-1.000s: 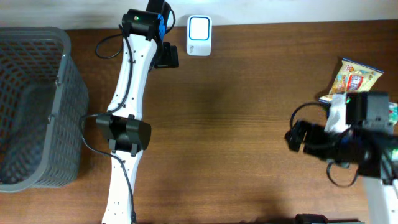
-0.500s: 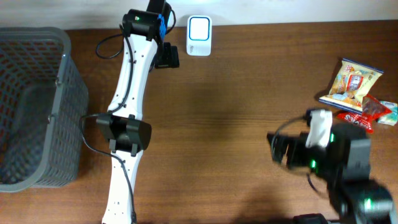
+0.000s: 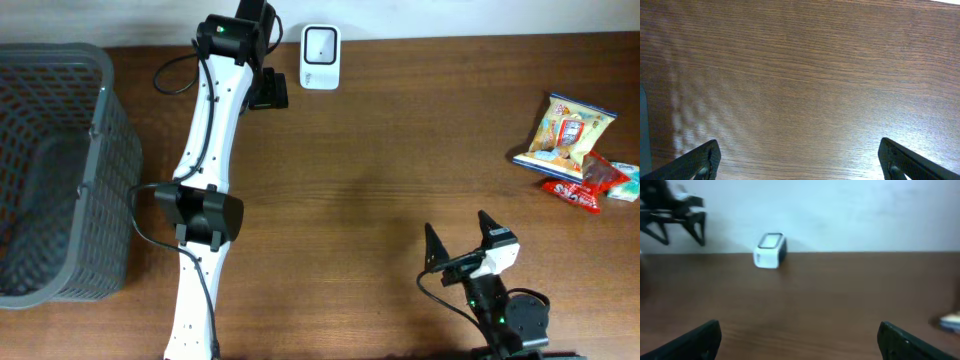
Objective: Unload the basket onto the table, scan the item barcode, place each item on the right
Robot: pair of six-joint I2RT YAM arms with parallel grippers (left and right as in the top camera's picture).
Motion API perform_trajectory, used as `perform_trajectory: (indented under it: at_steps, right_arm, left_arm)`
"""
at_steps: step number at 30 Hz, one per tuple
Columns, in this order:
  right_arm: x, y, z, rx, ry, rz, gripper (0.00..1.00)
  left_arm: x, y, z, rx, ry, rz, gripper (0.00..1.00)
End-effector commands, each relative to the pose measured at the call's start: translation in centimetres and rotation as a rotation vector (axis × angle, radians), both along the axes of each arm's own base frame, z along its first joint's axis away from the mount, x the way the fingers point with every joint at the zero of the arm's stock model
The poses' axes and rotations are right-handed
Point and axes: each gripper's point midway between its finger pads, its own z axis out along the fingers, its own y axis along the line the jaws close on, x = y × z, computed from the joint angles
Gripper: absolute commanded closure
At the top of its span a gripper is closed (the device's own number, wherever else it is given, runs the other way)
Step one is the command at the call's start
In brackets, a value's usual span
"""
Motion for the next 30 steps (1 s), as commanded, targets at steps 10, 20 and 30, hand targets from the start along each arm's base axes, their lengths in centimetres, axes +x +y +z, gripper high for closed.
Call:
perform_trajectory:
  at_steps: [10, 20, 30]
  right_arm:
    - [0.4, -3.2, -0.6, -0.141, -0.003, -0.148, 0.01]
    - [0.4, -3.1, -0.5, -0.042, 0.006, -0.148, 0.01]
    - [0.4, -3.1, -0.5, -0.042, 0.006, -0.148, 0.01]
  left_arm:
    - [0.0, -0.3, 0.7, -0.009, -0.018, 0.001, 0.01]
    - [0.0, -0.3, 0.7, -0.009, -0.018, 0.000, 0.01]
    - [0.0, -0.3, 0.7, -0.009, -0.018, 0.000, 0.01]
